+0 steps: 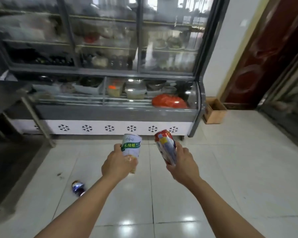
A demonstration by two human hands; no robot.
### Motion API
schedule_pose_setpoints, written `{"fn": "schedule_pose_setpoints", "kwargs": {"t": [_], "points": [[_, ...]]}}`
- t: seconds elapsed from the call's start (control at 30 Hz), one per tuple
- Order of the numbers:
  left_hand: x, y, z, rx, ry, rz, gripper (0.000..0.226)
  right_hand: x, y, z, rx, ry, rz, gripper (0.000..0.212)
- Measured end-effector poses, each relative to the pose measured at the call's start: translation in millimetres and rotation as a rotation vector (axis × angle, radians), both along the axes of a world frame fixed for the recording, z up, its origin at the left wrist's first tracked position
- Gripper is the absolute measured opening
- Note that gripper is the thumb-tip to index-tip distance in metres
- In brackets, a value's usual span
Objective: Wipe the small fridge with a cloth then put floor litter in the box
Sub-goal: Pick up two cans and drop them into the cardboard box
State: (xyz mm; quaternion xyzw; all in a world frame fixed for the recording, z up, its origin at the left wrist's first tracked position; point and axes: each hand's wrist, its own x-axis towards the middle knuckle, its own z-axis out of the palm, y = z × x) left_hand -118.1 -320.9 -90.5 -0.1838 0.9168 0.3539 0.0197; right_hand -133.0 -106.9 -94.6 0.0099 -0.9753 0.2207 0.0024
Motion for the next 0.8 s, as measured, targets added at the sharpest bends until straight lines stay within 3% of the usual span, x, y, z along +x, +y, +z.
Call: {"fn": "schedule_pose_setpoints", "kwargs": {"t": [0.37, 0.8], "points": [[-86, 208, 6, -0.014, -0.001, -0.305, 0.057, -25, 203, 10, -0.031, 0.009, -0.344, 0.085], [-268, 404, 13, 0.058, 0.060, -0.565, 0.058, -147, 384, 39, -0.028, 0.057, -0.633, 0.086]]}}
